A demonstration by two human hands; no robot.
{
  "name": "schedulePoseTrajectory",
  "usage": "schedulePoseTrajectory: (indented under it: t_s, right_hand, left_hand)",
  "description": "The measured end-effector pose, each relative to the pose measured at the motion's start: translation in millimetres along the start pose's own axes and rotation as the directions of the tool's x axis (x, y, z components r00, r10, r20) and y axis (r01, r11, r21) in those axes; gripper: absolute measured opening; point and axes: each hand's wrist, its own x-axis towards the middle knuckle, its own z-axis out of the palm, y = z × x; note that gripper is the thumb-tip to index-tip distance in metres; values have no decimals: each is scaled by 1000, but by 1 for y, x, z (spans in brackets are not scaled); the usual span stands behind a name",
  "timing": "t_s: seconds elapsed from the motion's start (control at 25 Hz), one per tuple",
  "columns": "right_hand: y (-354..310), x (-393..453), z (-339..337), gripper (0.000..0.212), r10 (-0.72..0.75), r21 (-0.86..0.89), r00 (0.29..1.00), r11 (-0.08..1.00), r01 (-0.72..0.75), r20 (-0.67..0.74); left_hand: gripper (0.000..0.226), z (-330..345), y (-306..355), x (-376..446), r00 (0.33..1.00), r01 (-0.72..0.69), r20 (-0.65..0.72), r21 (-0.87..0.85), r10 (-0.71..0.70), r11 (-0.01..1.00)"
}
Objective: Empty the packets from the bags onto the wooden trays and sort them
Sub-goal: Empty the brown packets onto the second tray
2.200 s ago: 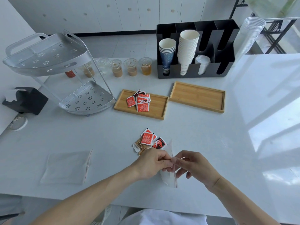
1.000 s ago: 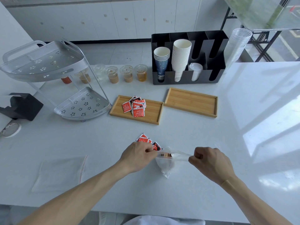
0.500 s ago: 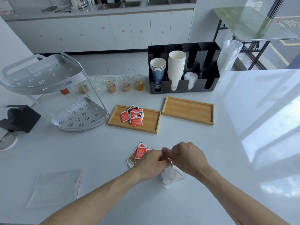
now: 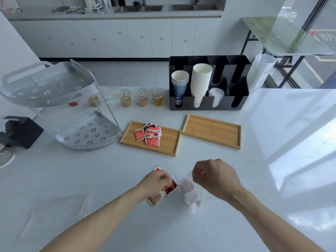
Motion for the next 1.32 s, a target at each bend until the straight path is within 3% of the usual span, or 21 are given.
schedulePoseTrajectory:
  t_s: [0.04, 0.12, 0.24, 0.36, 0.48, 0.76, 0.88, 0.96, 1.04, 1.32]
  right_hand:
    - [1, 1, -7, 16, -27, 9, 1000, 1000, 27, -4]
    - [4, 3, -25, 14, -72, 43, 997, 996, 73, -29]
    - [12, 15, -54, 12, -127, 76, 987, 988, 135, -102]
    - [28, 32, -74, 9, -175, 71, 978, 980, 184, -114]
    - [47, 46, -86, 9, -182, 56, 974, 980, 191, -136]
    - [106, 81, -81, 11, 64, 182, 982, 983, -31, -180]
    - [128, 104, -62, 12, 189, 306, 970, 942, -136, -151]
    - [139, 123, -48, 11, 283, 411, 948, 889, -203, -144]
    - [148, 140, -32, 11, 371, 518, 921, 814, -263, -116]
    - [169, 183, 18, 20, 524, 617, 851, 681, -395, -33]
  left_hand:
    - [10, -4, -6, 9, 999, 28, 23, 36, -29, 999]
    - [41, -7, -9, 24, 992, 56, 111, 51, -61, 997]
    - [66, -7, 5, 42, 985, 21, 171, -129, 2, 991]
    - [44, -2, 24, 61, 987, -21, 148, -308, 69, 951]
    - [29, 4, 38, 78, 991, -24, 115, -365, 71, 931]
    - [7, -14, 61, 115, 989, -146, -46, -288, 138, 947]
    - [9, -46, 80, 133, 972, -225, -111, -156, 209, 962]
    - [11, -67, 95, 150, 940, -298, -155, 71, 306, 952]
    - [10, -82, 115, 166, 923, -274, -187, 295, 337, 915]
    - [14, -91, 179, 217, 912, -180, -167, 659, 376, 730]
